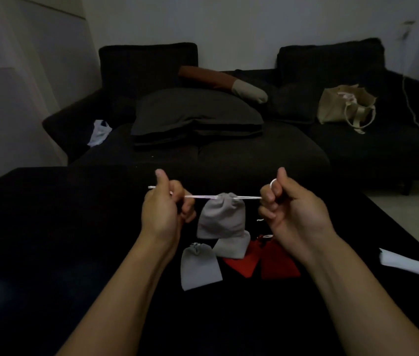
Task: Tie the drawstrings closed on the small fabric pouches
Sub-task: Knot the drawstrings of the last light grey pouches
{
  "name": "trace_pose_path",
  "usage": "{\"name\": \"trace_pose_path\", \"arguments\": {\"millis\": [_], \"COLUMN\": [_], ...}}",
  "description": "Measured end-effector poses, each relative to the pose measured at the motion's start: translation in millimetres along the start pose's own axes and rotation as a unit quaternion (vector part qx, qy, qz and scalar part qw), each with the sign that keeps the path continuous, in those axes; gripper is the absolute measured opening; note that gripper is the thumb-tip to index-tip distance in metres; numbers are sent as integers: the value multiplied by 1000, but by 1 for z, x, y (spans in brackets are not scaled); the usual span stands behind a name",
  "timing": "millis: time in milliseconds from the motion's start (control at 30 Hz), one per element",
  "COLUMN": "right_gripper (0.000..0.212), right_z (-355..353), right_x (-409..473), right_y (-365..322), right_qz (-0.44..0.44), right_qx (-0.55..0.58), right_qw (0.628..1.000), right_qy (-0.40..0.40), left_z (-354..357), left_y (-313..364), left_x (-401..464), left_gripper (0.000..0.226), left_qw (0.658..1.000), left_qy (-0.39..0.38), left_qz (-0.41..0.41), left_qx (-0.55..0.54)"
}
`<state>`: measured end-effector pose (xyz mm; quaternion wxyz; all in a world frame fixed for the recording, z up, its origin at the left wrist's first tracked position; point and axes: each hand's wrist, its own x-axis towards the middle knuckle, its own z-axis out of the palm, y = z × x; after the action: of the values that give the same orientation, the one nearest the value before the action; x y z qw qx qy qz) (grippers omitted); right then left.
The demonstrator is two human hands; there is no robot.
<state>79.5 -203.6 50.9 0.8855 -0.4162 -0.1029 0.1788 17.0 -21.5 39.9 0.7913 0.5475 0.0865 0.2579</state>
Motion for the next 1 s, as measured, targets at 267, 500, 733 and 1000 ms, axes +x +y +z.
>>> {"name": "trace_pose_path", "arguments": {"millis": [267,500,733,1000], "right_gripper": [31,26,24,18], "right_z": [0,0,6,7], "right_x": [1,-2,-2,-8], "right_y": [6,13,23,18], "right_qz": [-1,-41,20,-94], "right_qx": [-29,-128,-42,-276], "right_qw": [1000,990,998,951], "right_qy": [-11,-29,-52,-102], "left_z": [-2,-3,-5,11], "left_y": [-7,-12,-6,-1], "left_x": [-1,-1,-5,-14], "left_gripper": [49,37,51,40], "left_qw": [993,988,986,979], "left_qy": [-70,-108,-10,-136], "left_qz": [-92,4,66,-150], "left_qx": [-14,107,154,-20]}}
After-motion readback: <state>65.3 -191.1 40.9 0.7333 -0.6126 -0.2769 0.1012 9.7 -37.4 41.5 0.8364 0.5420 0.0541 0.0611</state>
